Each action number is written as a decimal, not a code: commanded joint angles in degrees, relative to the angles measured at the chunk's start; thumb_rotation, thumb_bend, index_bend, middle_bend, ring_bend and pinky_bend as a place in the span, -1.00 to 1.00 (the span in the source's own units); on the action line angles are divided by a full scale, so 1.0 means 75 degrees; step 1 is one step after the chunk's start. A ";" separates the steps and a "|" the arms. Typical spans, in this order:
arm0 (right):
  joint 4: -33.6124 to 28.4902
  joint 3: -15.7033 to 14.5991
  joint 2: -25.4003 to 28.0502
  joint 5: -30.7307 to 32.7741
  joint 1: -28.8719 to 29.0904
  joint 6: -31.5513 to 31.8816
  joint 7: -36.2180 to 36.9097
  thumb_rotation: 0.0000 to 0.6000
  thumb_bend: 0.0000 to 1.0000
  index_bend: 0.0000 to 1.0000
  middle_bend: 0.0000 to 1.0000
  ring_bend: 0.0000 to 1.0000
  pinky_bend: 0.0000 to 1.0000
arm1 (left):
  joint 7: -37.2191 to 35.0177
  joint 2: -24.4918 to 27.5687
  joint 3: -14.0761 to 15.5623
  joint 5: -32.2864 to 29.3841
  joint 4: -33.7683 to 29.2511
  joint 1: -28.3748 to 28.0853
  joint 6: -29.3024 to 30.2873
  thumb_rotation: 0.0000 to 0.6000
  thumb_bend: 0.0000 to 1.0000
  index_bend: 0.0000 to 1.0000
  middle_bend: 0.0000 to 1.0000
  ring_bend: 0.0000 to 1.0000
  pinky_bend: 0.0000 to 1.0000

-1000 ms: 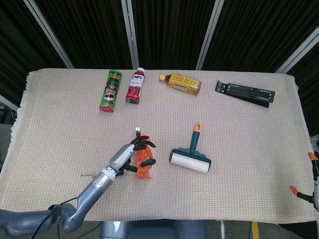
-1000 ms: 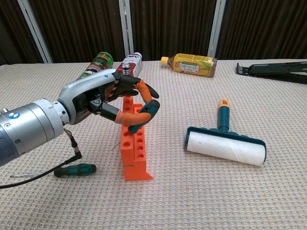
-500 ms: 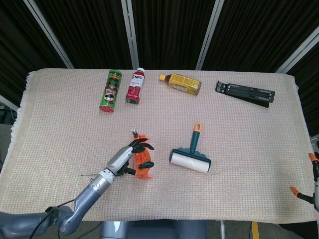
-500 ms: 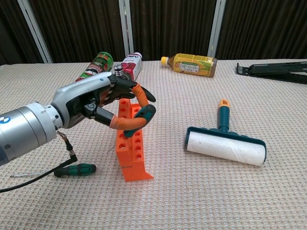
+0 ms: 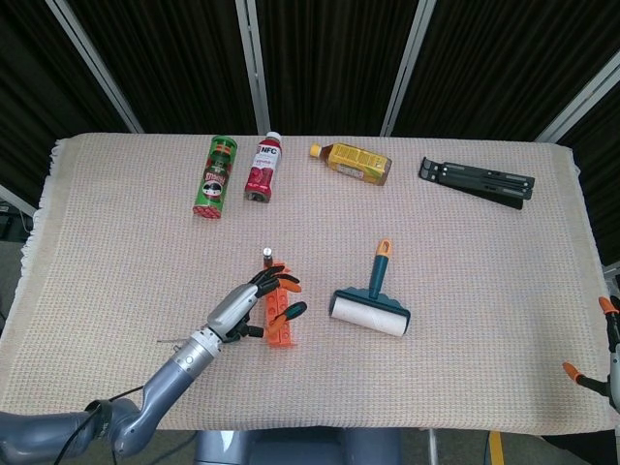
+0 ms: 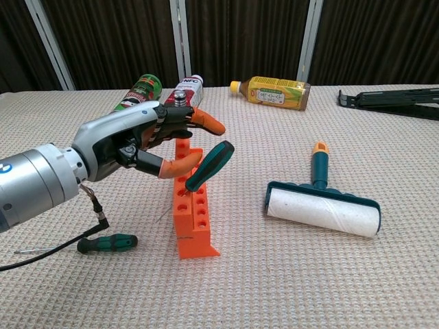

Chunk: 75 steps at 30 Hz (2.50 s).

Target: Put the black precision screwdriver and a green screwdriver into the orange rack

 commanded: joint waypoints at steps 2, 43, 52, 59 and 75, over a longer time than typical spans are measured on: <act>-0.0005 -0.0002 0.0001 -0.0003 -0.0007 0.0010 -0.0001 1.00 -1.00 -1.00 -1.00 -1.00 -1.00 | 0.0012 -0.0008 -0.0031 -0.0029 -0.0024 -0.0025 -0.0029 1.00 -0.09 -0.58 -0.72 -1.00 -0.93; -0.0225 -0.0056 0.0084 -0.0110 -0.0154 0.0278 -0.0136 1.00 -1.00 -1.00 -1.00 -1.00 -1.00 | -0.0672 0.0545 -0.1027 -0.1853 -0.1000 -0.1167 -0.1820 0.18 0.70 -0.28 -0.50 -0.79 -0.66; -0.0282 -0.0051 0.0119 -0.0074 -0.0200 0.0320 -0.0187 1.00 -1.00 -1.00 -1.00 -1.00 -1.00 | -0.0862 0.0362 -0.1069 -0.2014 -0.0883 -0.1287 -0.2136 0.19 0.70 -0.26 -0.31 -0.64 -0.51; -0.0268 -0.0044 0.0116 -0.0056 -0.0214 0.0315 -0.0176 1.00 -1.00 -1.00 -1.00 -1.00 -1.00 | -0.1268 0.0366 -0.1128 -0.2254 -0.0878 -0.1319 -0.2584 0.16 0.70 -0.25 -0.32 -0.62 -0.46; -0.0182 -0.0023 0.0087 -0.0024 -0.0195 0.0242 -0.0099 1.00 -1.00 -1.00 -1.00 -1.00 -1.00 | -0.2264 0.0462 -0.1429 -0.2497 -0.1023 -0.1221 -0.3309 0.18 0.71 -0.09 -0.08 -0.40 -0.15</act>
